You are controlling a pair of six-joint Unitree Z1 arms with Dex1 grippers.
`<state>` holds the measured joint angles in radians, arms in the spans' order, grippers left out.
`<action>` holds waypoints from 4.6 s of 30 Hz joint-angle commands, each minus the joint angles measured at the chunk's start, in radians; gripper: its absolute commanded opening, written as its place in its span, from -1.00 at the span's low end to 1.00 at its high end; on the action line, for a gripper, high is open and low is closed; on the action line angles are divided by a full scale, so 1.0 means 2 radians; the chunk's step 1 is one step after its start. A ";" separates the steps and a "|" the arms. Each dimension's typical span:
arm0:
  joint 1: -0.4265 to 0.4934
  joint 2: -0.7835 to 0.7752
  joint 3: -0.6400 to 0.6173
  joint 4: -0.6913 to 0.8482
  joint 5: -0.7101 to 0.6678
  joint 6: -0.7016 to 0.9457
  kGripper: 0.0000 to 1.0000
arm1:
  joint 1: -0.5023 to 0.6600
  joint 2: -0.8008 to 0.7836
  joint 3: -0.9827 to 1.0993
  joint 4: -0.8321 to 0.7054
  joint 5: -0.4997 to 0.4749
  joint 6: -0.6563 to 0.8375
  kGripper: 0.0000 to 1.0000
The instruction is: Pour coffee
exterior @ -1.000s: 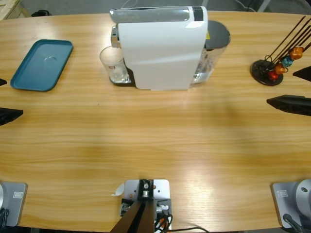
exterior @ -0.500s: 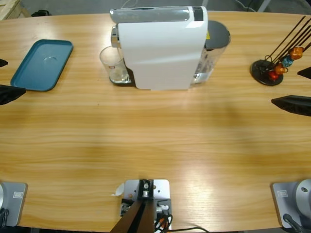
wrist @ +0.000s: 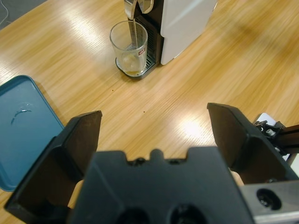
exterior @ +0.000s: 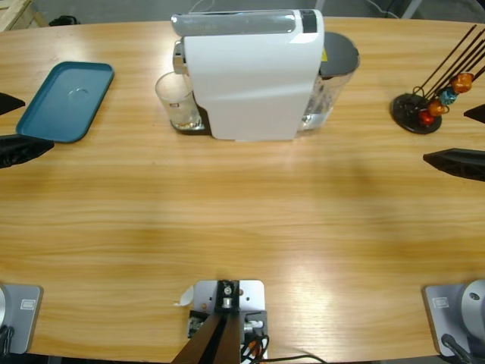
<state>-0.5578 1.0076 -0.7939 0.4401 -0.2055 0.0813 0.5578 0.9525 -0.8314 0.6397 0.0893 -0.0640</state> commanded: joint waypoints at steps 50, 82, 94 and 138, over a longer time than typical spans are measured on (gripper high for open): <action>0.005 0.029 0.014 -0.006 -0.008 -0.003 0.96 | 0.006 -0.001 0.017 -0.005 -0.009 -0.009 0.93; 0.005 0.023 0.015 -0.005 -0.011 -0.002 0.97 | 0.006 -0.004 0.018 -0.005 -0.014 -0.009 0.98; 0.006 0.026 0.018 -0.005 -0.011 -0.002 0.97 | 0.006 -0.001 0.018 -0.005 -0.015 -0.009 1.00; 0.051 0.075 -0.015 -0.021 -0.012 0.000 0.97 | 0.012 -0.002 0.019 -0.005 -0.014 -0.010 0.99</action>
<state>-0.4670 1.1098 -0.8220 0.4100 -0.2088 0.0813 0.5684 0.9525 -0.8312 0.6396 0.0813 -0.0708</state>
